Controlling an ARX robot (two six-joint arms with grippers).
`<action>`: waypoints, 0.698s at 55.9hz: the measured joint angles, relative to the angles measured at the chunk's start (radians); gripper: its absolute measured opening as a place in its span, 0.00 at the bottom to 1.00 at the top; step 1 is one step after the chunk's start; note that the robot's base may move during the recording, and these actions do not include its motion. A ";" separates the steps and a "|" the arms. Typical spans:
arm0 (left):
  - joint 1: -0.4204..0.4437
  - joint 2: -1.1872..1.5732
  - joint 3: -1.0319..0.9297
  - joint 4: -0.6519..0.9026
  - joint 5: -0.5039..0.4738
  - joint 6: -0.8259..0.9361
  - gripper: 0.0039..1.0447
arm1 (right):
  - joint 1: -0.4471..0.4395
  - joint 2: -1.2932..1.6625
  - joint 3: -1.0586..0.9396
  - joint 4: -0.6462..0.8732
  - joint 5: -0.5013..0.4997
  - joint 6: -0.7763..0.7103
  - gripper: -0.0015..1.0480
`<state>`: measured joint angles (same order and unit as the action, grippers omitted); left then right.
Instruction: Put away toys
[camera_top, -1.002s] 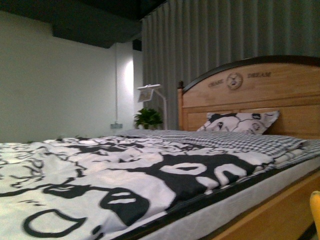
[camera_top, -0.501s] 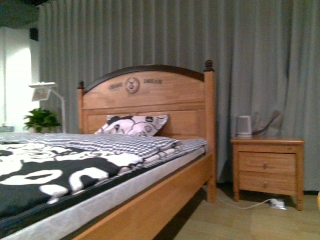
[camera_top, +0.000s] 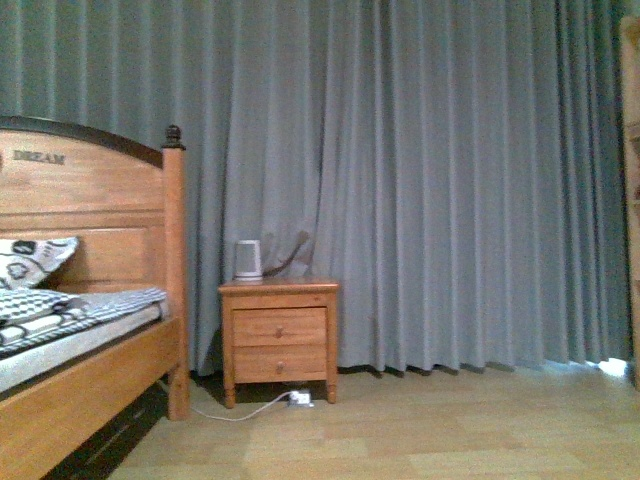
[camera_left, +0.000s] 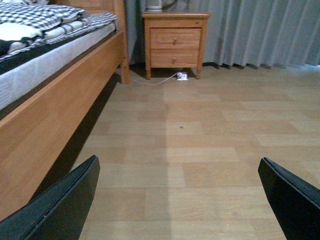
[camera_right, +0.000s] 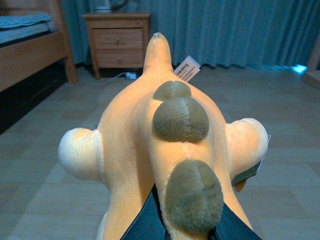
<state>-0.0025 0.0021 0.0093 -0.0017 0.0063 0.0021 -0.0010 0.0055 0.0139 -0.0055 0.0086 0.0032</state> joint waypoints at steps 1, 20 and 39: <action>0.000 0.000 0.000 0.000 0.001 0.000 0.94 | 0.000 0.000 0.000 0.000 0.002 0.000 0.06; 0.000 0.000 0.000 0.000 -0.006 0.000 0.94 | 0.000 0.000 0.000 0.000 -0.014 0.000 0.06; 0.000 0.000 0.000 0.000 -0.006 0.000 0.94 | 0.000 0.000 0.000 0.000 -0.009 0.000 0.06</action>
<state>-0.0025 0.0017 0.0093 -0.0017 -0.0002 0.0021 -0.0010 0.0055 0.0139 -0.0055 -0.0002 0.0032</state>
